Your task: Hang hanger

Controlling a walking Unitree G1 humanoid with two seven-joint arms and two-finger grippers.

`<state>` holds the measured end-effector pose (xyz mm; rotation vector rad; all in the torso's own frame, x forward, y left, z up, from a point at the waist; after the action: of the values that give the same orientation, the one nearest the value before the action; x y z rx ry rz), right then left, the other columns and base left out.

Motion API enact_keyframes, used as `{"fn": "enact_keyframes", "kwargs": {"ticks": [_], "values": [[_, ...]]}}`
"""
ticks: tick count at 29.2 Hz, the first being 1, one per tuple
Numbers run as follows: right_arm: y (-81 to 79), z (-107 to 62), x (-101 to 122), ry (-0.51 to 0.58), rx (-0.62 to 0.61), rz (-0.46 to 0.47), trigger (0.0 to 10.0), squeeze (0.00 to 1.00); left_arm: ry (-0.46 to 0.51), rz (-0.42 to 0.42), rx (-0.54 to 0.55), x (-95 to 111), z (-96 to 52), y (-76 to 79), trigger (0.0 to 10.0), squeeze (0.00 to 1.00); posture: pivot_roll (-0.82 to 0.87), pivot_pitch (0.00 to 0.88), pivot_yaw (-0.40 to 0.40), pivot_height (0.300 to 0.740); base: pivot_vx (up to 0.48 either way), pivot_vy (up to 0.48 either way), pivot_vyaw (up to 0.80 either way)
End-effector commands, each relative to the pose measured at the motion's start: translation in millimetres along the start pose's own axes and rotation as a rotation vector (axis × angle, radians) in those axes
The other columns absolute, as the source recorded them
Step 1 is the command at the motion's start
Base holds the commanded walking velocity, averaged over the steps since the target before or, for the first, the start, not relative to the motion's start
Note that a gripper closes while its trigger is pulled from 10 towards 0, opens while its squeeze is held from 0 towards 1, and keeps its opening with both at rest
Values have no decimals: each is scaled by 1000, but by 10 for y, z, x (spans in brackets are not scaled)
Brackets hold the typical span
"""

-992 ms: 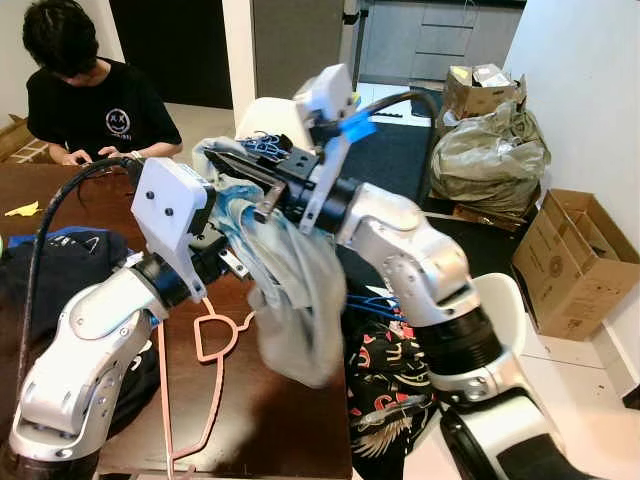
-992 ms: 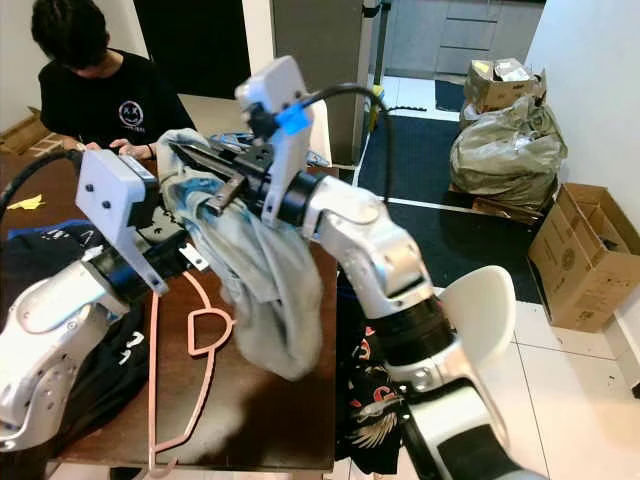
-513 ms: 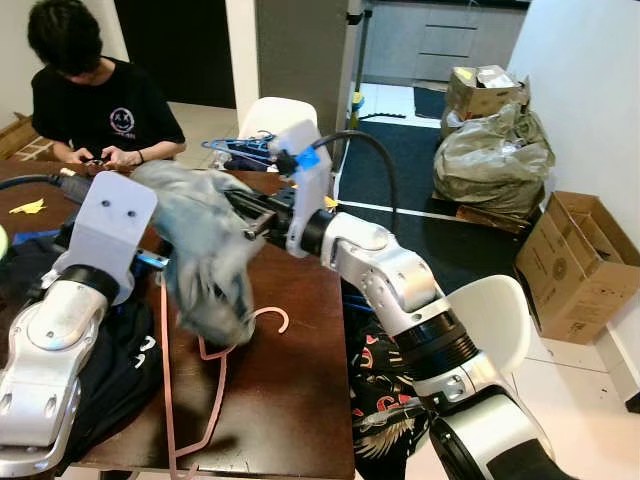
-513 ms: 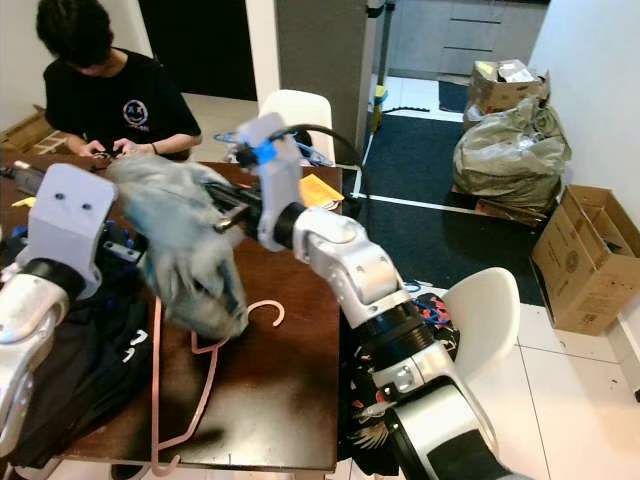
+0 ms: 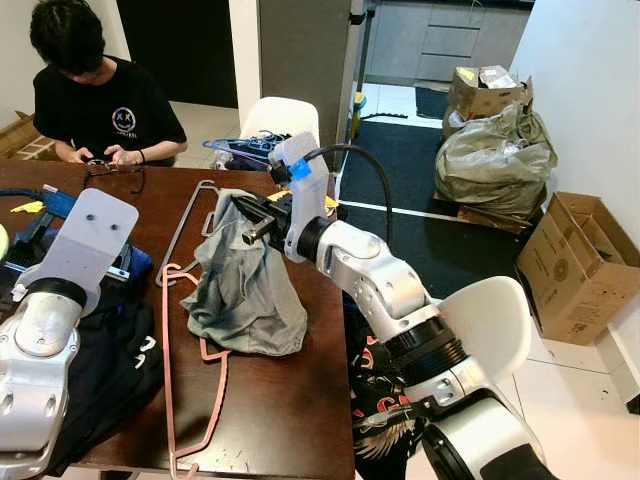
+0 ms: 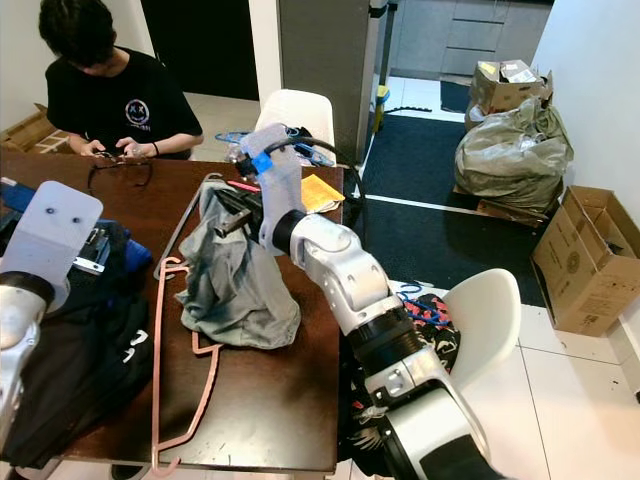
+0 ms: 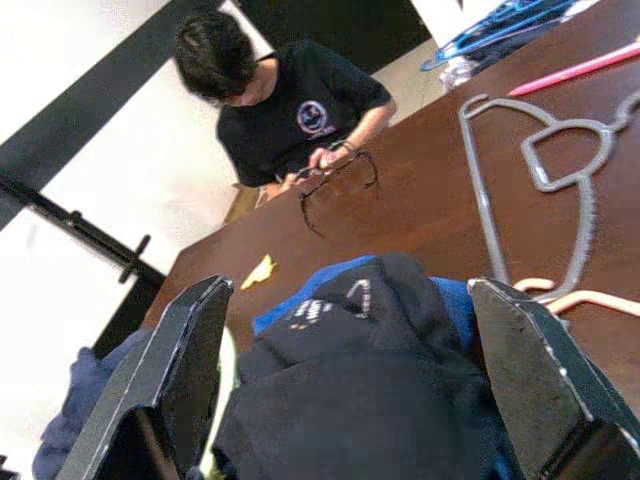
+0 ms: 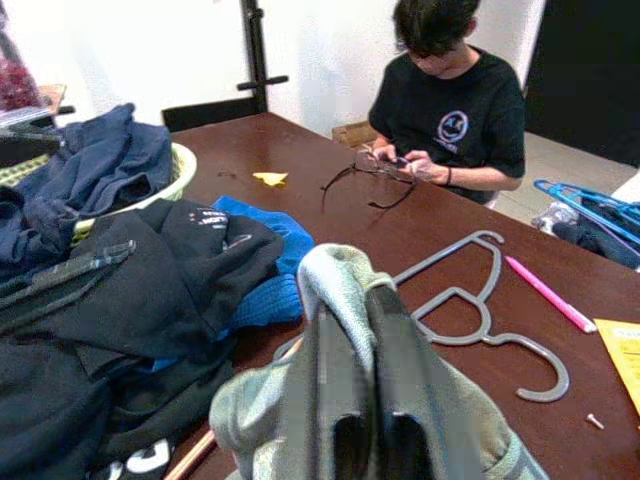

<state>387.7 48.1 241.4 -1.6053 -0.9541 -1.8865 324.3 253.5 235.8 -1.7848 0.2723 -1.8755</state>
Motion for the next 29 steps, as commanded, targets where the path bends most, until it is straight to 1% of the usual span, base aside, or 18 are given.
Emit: {"fn": "enact_keyframes", "kwargs": {"ticks": [1, 3, 4, 7, 9, 11, 13, 15, 17, 18, 19, 20, 23, 24, 25, 26, 28, 29], "values": [[-1, 4, -49, -12, -3, 0, 7255, 1000, -6, 3, -9, 4, 14, 70, 10000, 0, 130, 0, -26, 740, 0, 0, 0], [-1, 4, -49, -12, -3, 0, 7255, 1000, -6, 3, -9, 4, 14, 70, 10000, 0, 130, 0, -26, 740, 0, 0, 0], [-96, 9, -100, -33, 46, -1, 10000, 1000, -2, -17, -26, 27, 15, 157, 10000, 0, 129, 0, -26, 740, 0, 0, 0], [-166, -32, -251, -100, 98, -34, 10000, 1000, 4, -74, -65, 56, 16, 330, 10000, 0, 126, 0, -22, 740, 0, 0, 0], [-88, -128, -379, -168, 120, -76, 10000, 1000, 11, -95, -86, 76, 14, 418, 10000, 0, 121, 0, -20, 740, 0, 0, 0], [-88, -128, -379, -168, 120, -76, 10000, 1000, 11, -95, -86, 76, 14, 418, 10000, 0, 121, 0, -20, 740, 0, 0, 0], [44, -344, -513, -260, 177, -67, 10000, 1000, 28, -103, -100, 109, 11, 473, 10000, 0, 115, 0, -21, 740, 0, 0, 0], [57, -472, -566, -300, 232, -57, 10000, 1000, 39, -105, -108, 130, 9, 500, 10000, 0, 111, 0, -22, 740, 0, 0, 0], [57, -472, -566, -300, 232, -57, 10000, 1000, 39, -105, -108, 130, 9, 500, 10000, 0, 111, 0, -22, 740, 0, 0, 0], [-28, -748, -618, -334, 371, -67, 10000, 1000, 45, -101, -108, 118, -1, 520, 10000, 0, 100, 0, -25, 740, 0, 0, 0], [-28, -748, -618, -334, 371, -67, 10000, 1000, 45, -101, -108, 118, -1, 520, 10000, 0, 100, 0, -25, 740, 0, 0, 0], [-1, -849, -657, -352, 373, -30, 10000, 0, 44, -109, -90, 78, -8, 503, 10000, 0, 95, 0, -27, 740, 0, 0, 0], [164, -815, -647, -323, 265, 12, 10000, 0, 38, -126, -70, 28, -14, 481, 10000, 0, 95, 0, -27, 740, 0, 0, 0], [414, -742, -607, -271, 100, 76, 10000, 0, 27, -124, -56, -22, -17, 473, 10000, 0, 103, 0, -26, 740, 0, 0, 0], [414, -742, -607, -271, 100, 76, 10000, 0, 27, -124, -56, -22, -17, 473, 10000, 0, 103, 0, -26, 740, 0, 0, 0], [676, -685, -580, -217, -77, 163, 10000, 0, 18, -133, -48, -51, -18, 470, 10000, 0, 106, 0, -22, 740, 0, 0, 0], [676, -685, -580, -217, -77, 163, 10000, 0, 18, -133, -48, -51, -18, 470, 10000, 0, 106, 0, -22, 740, 0, 0, 0], [900, -680, -559, -162, -228, 243, 10000, 0, 16, -141, -47, -59, -13, 481, 10000, 0, 107, 0, -14, 740, 0, 0, 0]]}}
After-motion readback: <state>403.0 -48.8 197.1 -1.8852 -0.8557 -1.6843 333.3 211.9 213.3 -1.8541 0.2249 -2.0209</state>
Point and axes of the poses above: a point about 5 cm out from each wrist's last joint towards the gripper, its own z axis pointing out of the wrist towards the gripper, its own x axis along the axis of the wrist's last joint, y = z × x, the point moved 6 cm from there along z, pointing out of the wrist towards the gripper, and after that the axes turned 11 degrees about -z, right-handed, at the moved point
